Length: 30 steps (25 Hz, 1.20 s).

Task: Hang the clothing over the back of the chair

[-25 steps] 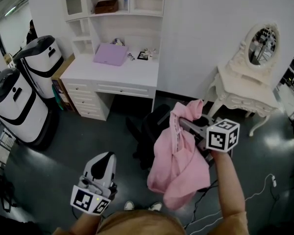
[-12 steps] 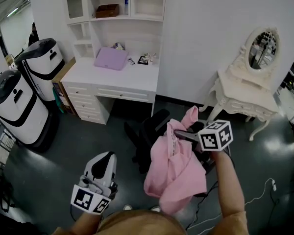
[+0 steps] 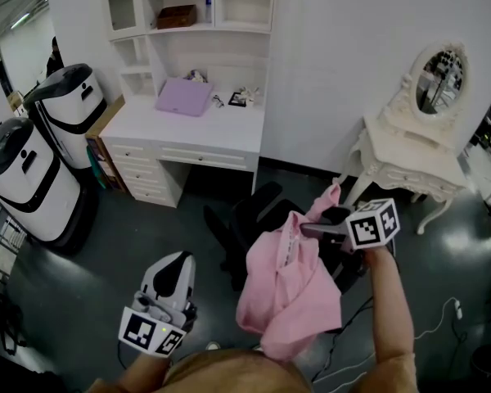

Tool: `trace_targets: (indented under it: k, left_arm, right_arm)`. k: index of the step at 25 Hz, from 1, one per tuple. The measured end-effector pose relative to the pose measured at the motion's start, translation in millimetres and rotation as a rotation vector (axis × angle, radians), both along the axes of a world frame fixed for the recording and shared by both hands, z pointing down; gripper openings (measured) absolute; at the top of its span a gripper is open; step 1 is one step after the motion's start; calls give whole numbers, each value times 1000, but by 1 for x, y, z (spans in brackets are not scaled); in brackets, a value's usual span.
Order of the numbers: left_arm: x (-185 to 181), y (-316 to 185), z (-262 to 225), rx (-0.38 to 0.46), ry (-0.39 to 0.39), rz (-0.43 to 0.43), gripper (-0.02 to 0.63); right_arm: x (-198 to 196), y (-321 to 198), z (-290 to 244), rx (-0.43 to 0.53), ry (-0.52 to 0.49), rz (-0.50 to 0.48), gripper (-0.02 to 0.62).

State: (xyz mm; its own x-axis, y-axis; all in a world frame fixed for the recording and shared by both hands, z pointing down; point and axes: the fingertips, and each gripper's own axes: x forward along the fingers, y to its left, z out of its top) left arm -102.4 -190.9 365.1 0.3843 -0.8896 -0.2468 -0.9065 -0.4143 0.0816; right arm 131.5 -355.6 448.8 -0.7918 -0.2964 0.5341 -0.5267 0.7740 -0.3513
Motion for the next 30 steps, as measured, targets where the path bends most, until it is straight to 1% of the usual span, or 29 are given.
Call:
trace_targets:
  k: [4,8,11,12,15,19,21,22,24,26,29,30]
  left_arm:
    - [0,-5,-2,-1,-3,1,3]
    - [0,-8,-3,-2,-5,4,3]
    - [0,-9,-2,-4,-8,6,3]
    - [0,-9,-1,-5,-9,7,3]
    - [1,-10,-2,-6,-12,11,3]
    - [7,-9,-2,-5,-14,26,3]
    - [9,-8,-1,-2,-15,32,3]
    - [10,-8,-1,-1,-15,34,3]
    - [11,-7,-2,-1,-14,39,3]
    - [11,-5,-4,0,-15,44,3]
    - [10,-2,-4,-1,-17,50,3]
    - [10,-1,-5,-1,-17,52,3]
  right_arm:
    - [10,9,8,-62,-17,-58,367]
    - [26,11,25,-102,-29,-61,362]
    - [39,17,37,-147,-66,-63,360]
    - [45,19,44,-155,-61,-55,343]
    - [59,24,57,-153,-30,-23,326]
    - [65,34,57,-117,-38,-4,294]
    - [70,36,58,-100,-43,23,279]
    - [73,36,58,-92,-55,43,258]
    - [78,36,52,-52,-83,95,198]
    - [81,36,45,0,-88,153,118]
    - [83,39,39,64,-83,215,9]
    - [84,40,36,87,-87,235,3]
